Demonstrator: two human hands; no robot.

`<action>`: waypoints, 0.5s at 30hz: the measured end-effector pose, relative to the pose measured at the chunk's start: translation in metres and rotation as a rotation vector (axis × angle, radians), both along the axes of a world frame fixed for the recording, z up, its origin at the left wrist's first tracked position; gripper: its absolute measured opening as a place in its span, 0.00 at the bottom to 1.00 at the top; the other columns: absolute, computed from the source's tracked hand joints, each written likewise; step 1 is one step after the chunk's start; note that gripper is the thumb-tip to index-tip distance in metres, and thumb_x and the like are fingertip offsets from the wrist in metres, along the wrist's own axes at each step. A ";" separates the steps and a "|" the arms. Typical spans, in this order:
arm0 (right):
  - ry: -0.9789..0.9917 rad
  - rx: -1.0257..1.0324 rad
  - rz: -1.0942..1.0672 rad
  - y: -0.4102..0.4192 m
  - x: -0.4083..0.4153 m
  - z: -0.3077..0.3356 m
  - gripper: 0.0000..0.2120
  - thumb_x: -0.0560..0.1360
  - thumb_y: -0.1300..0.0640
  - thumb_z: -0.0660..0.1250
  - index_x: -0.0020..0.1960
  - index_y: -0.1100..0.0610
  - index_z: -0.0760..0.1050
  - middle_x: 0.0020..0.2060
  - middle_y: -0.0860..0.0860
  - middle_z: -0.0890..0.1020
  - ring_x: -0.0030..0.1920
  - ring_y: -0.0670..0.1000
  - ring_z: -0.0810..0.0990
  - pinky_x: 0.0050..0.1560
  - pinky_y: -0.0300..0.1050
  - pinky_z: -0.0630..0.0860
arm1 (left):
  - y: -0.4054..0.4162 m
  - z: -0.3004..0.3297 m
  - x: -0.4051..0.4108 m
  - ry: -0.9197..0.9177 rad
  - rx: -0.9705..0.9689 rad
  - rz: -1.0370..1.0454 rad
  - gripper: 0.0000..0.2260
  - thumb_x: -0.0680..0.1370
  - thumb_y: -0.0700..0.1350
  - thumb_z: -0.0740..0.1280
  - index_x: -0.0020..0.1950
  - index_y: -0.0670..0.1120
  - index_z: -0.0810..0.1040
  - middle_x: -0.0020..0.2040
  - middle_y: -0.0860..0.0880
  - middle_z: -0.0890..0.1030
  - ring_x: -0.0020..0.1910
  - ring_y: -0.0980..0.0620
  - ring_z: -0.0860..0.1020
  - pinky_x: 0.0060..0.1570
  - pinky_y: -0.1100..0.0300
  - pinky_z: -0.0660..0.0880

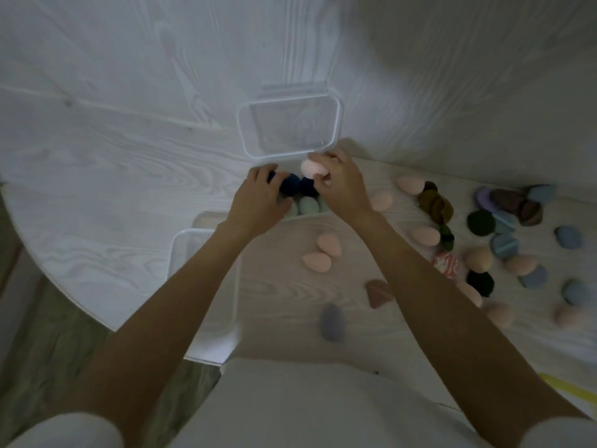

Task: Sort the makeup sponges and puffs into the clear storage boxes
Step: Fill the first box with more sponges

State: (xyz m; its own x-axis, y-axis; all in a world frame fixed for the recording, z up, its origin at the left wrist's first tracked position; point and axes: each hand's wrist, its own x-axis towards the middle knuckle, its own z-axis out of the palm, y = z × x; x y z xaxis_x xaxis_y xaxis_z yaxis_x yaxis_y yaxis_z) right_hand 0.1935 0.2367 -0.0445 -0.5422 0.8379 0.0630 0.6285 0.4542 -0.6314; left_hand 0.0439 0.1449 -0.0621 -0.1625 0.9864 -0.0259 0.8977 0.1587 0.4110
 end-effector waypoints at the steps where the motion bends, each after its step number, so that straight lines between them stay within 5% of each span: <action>1: -0.032 0.044 0.026 0.003 -0.003 -0.003 0.17 0.70 0.66 0.65 0.59 0.62 0.76 0.53 0.61 0.76 0.49 0.58 0.76 0.46 0.45 0.71 | 0.003 -0.003 0.000 0.045 -0.007 -0.029 0.21 0.70 0.44 0.71 0.60 0.38 0.75 0.59 0.36 0.75 0.58 0.35 0.71 0.52 0.46 0.73; 4: -0.151 0.205 0.111 0.008 -0.011 -0.011 0.11 0.67 0.65 0.68 0.48 0.63 0.75 0.44 0.59 0.78 0.37 0.58 0.76 0.29 0.44 0.68 | 0.007 -0.007 0.000 0.101 0.003 -0.040 0.18 0.70 0.43 0.71 0.57 0.37 0.76 0.50 0.35 0.77 0.48 0.35 0.72 0.43 0.47 0.73; 7: -0.184 0.314 0.146 0.012 -0.018 -0.016 0.07 0.66 0.65 0.69 0.42 0.61 0.74 0.39 0.56 0.78 0.32 0.55 0.75 0.27 0.40 0.62 | 0.010 -0.004 0.000 0.090 -0.022 -0.063 0.16 0.74 0.46 0.65 0.57 0.37 0.76 0.45 0.36 0.76 0.44 0.39 0.71 0.43 0.49 0.69; 10: -0.128 0.351 0.170 0.014 -0.023 -0.021 0.06 0.66 0.65 0.69 0.43 0.61 0.75 0.39 0.56 0.78 0.32 0.54 0.75 0.26 0.41 0.66 | 0.009 -0.004 -0.003 0.075 -0.027 -0.130 0.22 0.73 0.52 0.54 0.53 0.38 0.79 0.41 0.39 0.76 0.40 0.41 0.72 0.40 0.51 0.71; 15: -0.107 0.360 0.211 0.013 -0.026 -0.031 0.06 0.66 0.67 0.69 0.41 0.63 0.74 0.37 0.57 0.77 0.27 0.55 0.73 0.22 0.44 0.69 | -0.001 -0.006 -0.004 0.041 -0.047 -0.135 0.30 0.71 0.61 0.56 0.55 0.37 0.79 0.42 0.39 0.76 0.47 0.38 0.71 0.45 0.50 0.72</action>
